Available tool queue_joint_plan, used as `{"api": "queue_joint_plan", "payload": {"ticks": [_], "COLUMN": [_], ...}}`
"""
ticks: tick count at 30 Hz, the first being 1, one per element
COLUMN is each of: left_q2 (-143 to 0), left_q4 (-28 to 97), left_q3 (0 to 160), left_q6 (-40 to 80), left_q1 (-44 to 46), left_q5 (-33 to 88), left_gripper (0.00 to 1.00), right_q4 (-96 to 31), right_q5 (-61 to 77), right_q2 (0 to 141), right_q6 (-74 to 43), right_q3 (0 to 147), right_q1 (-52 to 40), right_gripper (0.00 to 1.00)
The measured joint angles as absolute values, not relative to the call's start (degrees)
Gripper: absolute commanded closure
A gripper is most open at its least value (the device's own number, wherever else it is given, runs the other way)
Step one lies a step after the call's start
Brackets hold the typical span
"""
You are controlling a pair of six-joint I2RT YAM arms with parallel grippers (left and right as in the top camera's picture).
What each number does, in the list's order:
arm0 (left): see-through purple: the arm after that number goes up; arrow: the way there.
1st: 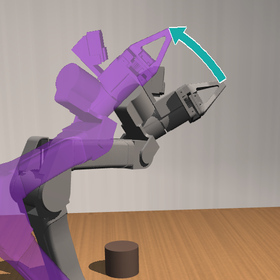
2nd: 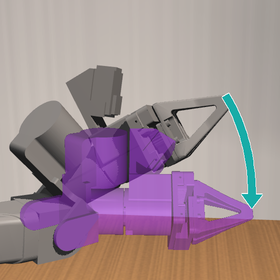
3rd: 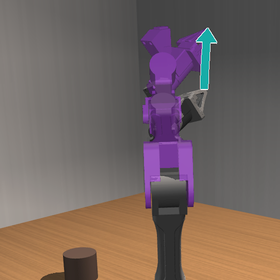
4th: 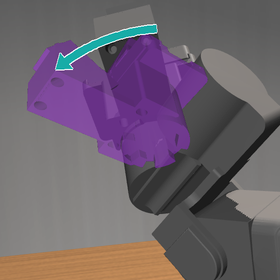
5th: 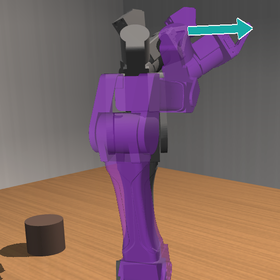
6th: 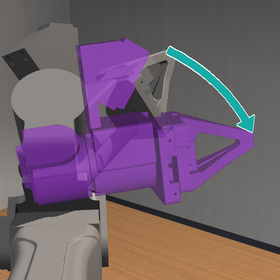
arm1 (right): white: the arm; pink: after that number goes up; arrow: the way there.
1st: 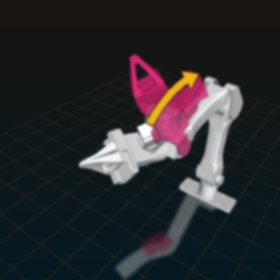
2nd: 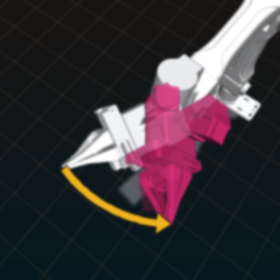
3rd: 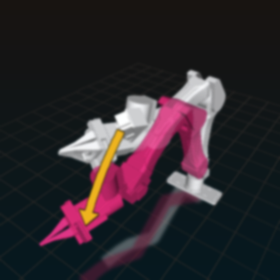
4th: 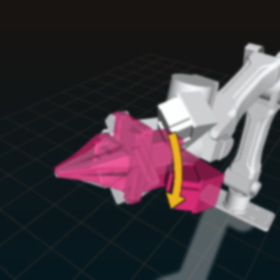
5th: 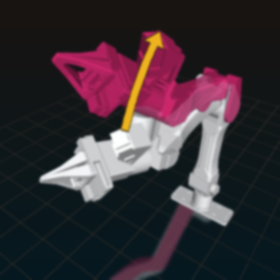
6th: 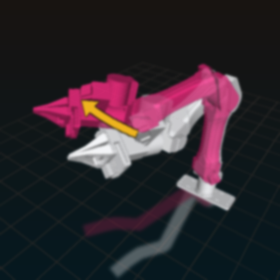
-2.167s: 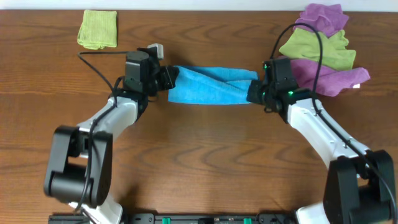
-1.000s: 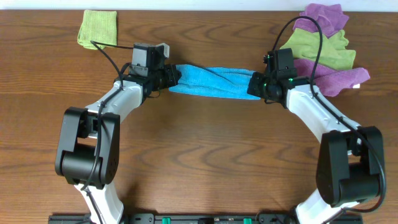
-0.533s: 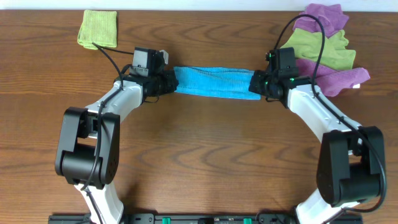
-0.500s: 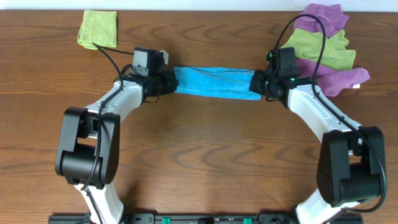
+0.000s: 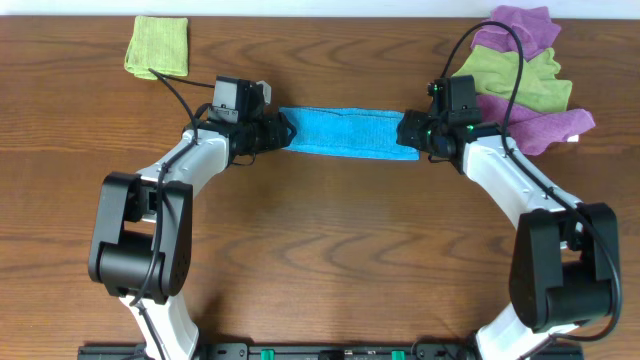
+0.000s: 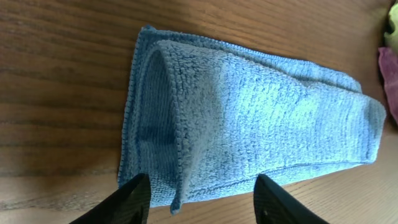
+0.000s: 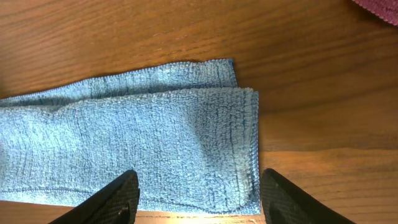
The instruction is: Fold the cloth
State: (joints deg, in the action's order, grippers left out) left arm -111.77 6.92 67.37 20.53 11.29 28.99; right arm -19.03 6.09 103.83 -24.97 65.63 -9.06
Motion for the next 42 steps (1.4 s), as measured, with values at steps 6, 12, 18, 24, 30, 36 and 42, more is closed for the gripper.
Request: {"api": "queue_joint_plan", "payload": {"ticks": [6,12,18,24,30,36,42], "left_q2": [-109.58,-105.93,-105.97,-106.67,-109.97,-112.57,-114.89], "left_q4": [6.55,5.08,3.09,1.45,1.34,1.04,0.95], "left_q3": [67.37,67.75,67.77,67.77,67.77,67.77,67.77], "left_q6": [17.78,14.41,10.92,5.89,3.36,2.72,2.70], "left_q1": [11.25,11.75,13.56,16.34,17.58,17.69,18.15], "left_q5": [29.54,26.35,20.45,17.61,14.09,12.84,12.78], "left_gripper": [0.81,0.94,0.94,0.94,0.94,0.94,0.94], "right_q4": [-22.94,-25.04,-25.17,-25.30,-25.91,-26.13,-27.42], "right_q5": [6.85,7.03,6.17,3.46,0.36,-1.54,-1.98], "right_q2": [103.83,103.74,103.74,103.74,103.74,103.74,103.77], "right_q6": [-23.18,-22.70,-22.02,-21.61,-21.21,-21.17,-21.17], "right_q3": [67.68,69.54,69.54,69.54,69.54,69.54,69.54], "right_q1": [-9.06,-9.06,-9.45,-10.92,-11.11,-11.11,-11.14], "right_gripper": [0.99,0.99,0.98,0.99,0.99,0.99,0.99]}}
